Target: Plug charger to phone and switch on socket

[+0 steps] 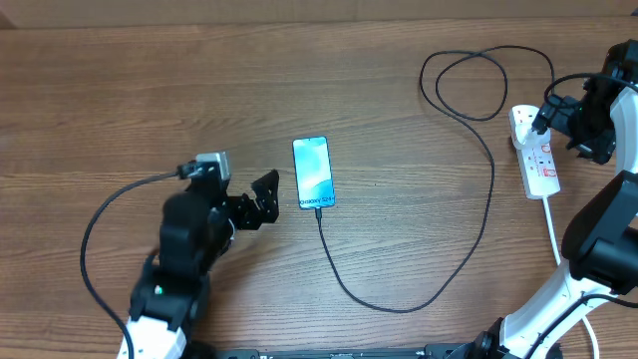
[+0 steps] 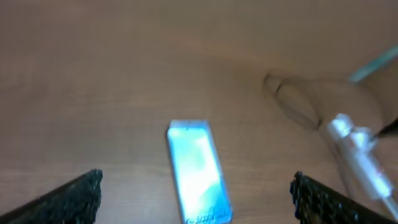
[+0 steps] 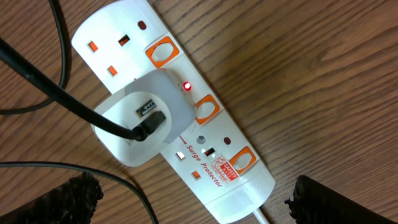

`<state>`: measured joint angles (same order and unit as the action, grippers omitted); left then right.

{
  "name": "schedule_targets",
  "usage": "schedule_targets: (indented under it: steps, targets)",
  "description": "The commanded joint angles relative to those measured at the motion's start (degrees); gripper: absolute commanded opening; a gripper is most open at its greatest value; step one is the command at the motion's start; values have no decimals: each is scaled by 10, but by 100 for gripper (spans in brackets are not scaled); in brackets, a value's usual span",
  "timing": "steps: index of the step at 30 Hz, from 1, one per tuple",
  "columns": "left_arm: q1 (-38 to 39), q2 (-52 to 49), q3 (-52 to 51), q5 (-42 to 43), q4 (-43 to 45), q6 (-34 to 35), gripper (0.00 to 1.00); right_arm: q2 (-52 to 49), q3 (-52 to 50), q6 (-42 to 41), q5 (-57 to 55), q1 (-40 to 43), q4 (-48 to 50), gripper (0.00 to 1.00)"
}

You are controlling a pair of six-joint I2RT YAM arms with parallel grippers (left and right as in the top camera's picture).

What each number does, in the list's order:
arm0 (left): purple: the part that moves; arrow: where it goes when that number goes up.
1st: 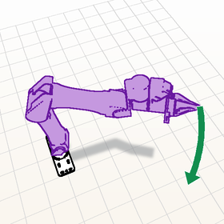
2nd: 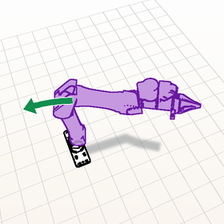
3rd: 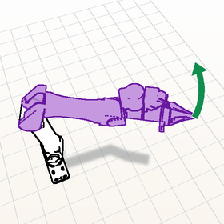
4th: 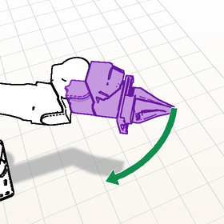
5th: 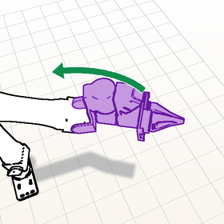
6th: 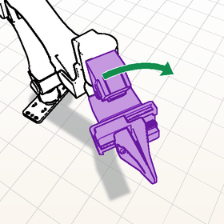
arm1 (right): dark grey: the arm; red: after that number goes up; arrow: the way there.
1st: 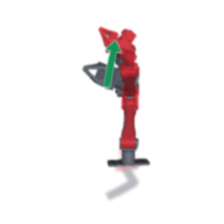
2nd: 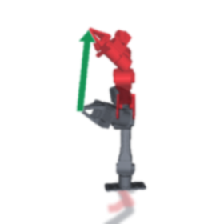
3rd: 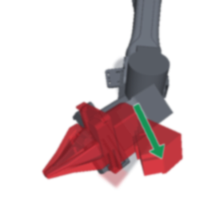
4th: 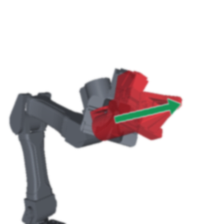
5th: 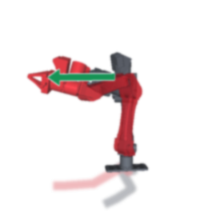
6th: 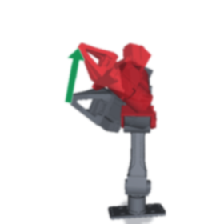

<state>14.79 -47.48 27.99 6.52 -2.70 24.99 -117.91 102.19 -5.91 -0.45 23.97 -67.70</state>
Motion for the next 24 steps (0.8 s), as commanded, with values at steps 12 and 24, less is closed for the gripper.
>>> schedule_targets:
  steps: [12, 24]
  targets:
    - [-10, 207, -172, -10, 217, -81, 100, 20, -2, 4, -5, 2, 2, 100]
    - [-39, 400, -277, -17, 191, -84, 99, 20, -2, 4, -5, 2, 2, 100]
